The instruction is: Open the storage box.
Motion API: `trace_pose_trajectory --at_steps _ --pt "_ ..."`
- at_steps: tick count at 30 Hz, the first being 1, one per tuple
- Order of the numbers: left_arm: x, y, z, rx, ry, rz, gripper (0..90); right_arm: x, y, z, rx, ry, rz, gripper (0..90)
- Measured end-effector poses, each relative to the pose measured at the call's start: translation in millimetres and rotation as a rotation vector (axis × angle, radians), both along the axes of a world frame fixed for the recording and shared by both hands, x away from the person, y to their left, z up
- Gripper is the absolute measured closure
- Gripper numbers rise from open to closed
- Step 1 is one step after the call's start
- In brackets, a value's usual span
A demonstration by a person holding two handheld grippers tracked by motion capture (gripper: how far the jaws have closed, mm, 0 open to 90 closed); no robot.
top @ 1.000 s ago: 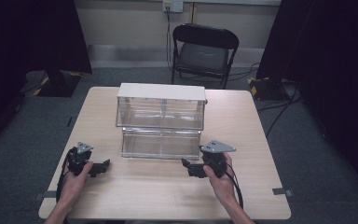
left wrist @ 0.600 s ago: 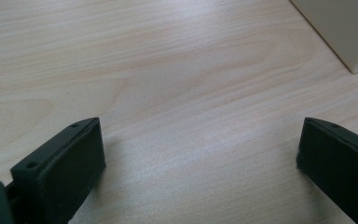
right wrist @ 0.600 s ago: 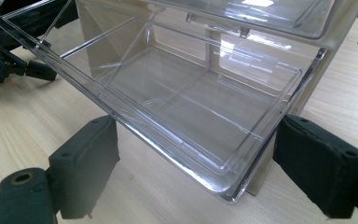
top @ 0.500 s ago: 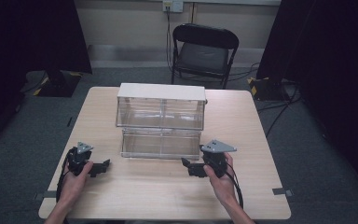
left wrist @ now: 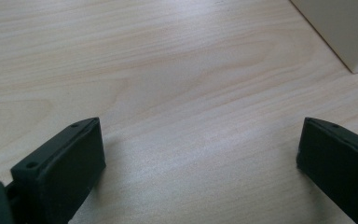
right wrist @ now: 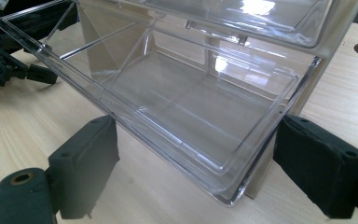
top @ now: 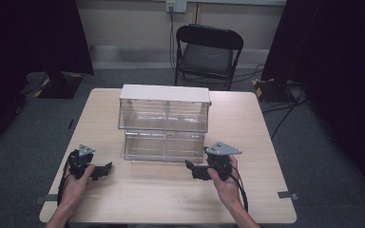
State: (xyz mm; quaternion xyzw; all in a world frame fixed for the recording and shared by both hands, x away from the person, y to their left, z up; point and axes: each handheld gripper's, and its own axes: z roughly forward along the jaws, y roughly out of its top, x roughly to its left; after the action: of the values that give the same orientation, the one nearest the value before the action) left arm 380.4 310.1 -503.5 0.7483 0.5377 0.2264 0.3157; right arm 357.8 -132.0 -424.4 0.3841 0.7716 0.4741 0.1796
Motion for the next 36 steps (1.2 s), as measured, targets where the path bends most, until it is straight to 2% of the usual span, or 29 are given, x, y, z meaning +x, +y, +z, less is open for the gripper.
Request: trace_pose_trajectory --at_steps 11,19,26,36 --pt "0.0 0.1 0.0 -0.001 0.000 -0.001 0.3 0.1 -0.8 2.8 0.019 -0.003 0.000 13.5" --pt "0.0 0.1 0.0 -0.002 0.000 -0.002 0.3 -0.1 -0.7 4.1 0.015 -0.013 0.002 13.6" --pt "0.0 0.1 0.0 -0.002 0.000 -0.002 0.3 0.6 -1.7 7.4 0.038 -0.004 0.000 13.6" --pt "0.0 0.0 0.0 -0.002 0.000 -0.002 0.3 2.3 -3.2 9.5 0.039 -0.005 -0.010 13.8"
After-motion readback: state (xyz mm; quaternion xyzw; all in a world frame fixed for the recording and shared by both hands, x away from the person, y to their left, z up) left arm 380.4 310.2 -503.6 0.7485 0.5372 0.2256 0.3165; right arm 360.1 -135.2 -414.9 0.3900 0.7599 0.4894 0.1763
